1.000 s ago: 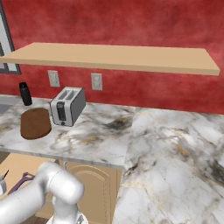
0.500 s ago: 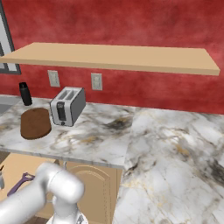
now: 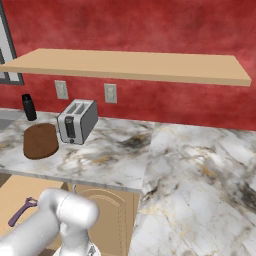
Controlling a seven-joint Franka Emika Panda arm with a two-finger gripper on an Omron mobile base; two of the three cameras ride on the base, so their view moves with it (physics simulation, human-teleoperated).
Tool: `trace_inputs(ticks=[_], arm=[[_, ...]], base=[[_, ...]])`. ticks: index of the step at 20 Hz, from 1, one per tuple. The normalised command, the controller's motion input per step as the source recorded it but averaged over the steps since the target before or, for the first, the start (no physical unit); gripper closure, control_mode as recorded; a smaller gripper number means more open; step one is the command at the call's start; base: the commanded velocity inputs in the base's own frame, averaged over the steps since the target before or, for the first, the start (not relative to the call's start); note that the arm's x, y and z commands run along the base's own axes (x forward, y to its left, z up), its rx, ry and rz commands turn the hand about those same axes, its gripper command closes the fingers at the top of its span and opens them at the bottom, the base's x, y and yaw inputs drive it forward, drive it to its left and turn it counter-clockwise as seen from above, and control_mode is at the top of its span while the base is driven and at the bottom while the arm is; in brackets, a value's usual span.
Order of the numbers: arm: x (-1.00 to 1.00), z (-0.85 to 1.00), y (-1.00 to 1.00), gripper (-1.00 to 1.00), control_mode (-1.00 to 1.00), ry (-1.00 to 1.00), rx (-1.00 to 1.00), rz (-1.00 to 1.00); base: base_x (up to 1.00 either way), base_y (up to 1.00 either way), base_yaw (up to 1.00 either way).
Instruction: Open the drawer on the left and place the cutting tools on the cutting board.
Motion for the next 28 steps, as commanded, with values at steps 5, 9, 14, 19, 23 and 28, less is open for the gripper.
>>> trace_inputs(ticks=[5, 9, 14, 19, 23, 28], arm=[[0.43, 1.00, -0.50, 1.00, -1.00, -0.14, 0.00, -0.05], [0.87, 0.91, -0.77, 1.00, -1.00, 0.00, 0.00, -0.01], [1.00, 0.66, -0.73, 1.00, -1.00, 0.02, 0.00, -0.02], [0.86, 0.16, -0.04, 1.00, -1.00, 0.09, -0.02, 0.02], [0.82, -0.05, 0.11, 1.00, -1.00, 0.17, -0.07, 0.14], [0.93, 0.02, 0.03, 1.00, -1.00, 0.13, 0.00, 0.16]], base=[[0.00, 0.00, 0.00], [0.00, 0.00, 0.00], [0.00, 0.00, 0.00], [0.00, 0.00, 0.00], [0.00, 0.00, 0.00], [0.00, 0.00, 0.00]])
